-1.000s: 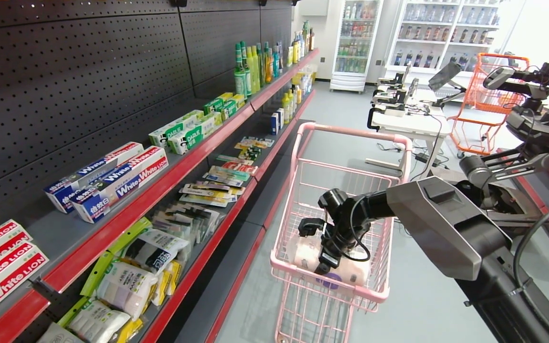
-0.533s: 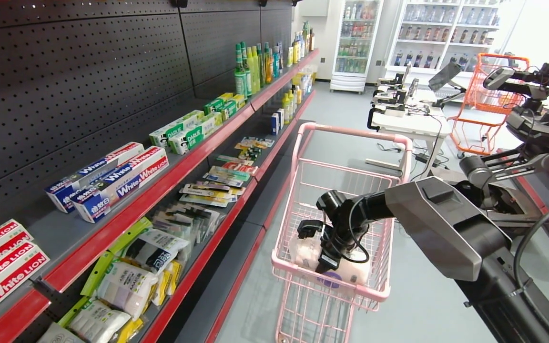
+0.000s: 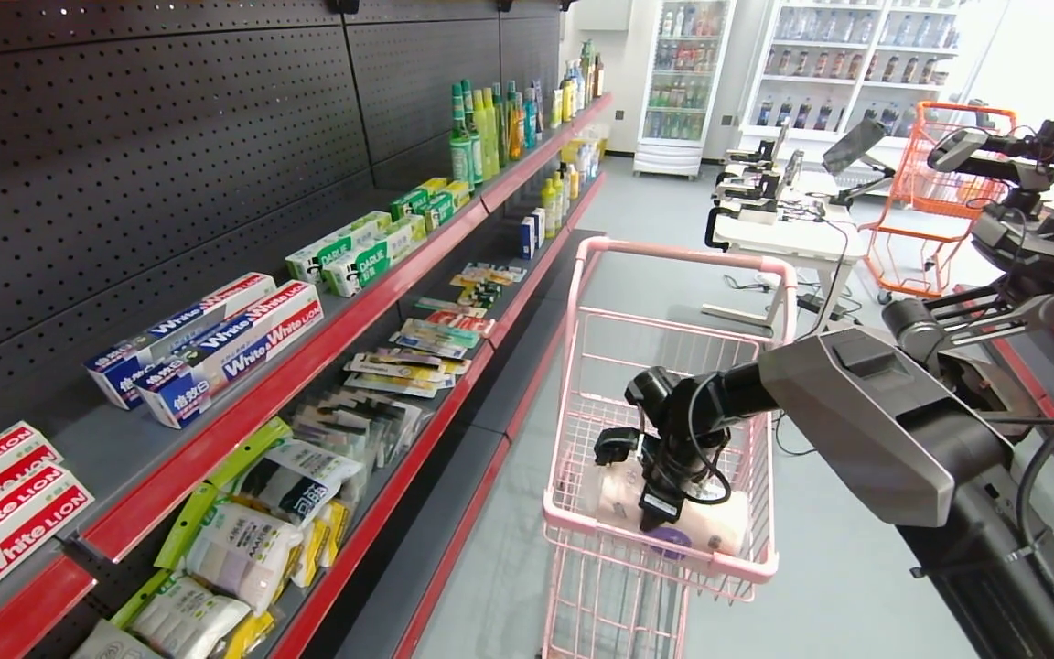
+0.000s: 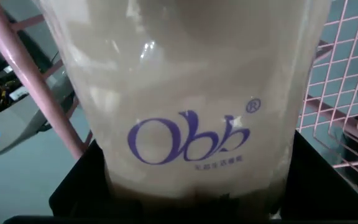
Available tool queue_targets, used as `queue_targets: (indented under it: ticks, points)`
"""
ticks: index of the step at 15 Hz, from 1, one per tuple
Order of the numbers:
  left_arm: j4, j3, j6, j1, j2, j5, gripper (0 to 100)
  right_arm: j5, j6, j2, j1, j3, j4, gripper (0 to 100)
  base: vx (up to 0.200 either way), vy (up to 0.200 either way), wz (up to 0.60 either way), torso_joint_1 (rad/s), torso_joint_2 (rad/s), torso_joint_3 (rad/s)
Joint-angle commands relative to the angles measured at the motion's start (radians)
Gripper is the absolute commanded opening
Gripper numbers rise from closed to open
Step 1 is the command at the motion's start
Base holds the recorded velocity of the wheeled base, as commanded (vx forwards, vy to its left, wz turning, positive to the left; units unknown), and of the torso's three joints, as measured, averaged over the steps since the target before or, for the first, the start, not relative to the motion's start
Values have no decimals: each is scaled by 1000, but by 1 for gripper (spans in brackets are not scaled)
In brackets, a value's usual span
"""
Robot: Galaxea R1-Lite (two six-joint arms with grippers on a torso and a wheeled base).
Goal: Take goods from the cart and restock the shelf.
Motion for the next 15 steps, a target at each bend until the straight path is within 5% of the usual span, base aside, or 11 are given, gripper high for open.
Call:
queue_targets:
  ticks: [1,10,15]
  points:
    - [0,0,0,0,1,0,100,-8,5,-23,-11,-4,-19,0,0,0,0,0,0,0]
    - [0,0,0,0,1,0,100,-113,113,-357,-159,42,-148,0,0,0,0,0,0,0]
    - [0,0,0,0,1,0,100,-129,280,-624,-174,190,-288,0,0,0,0,0,0,0]
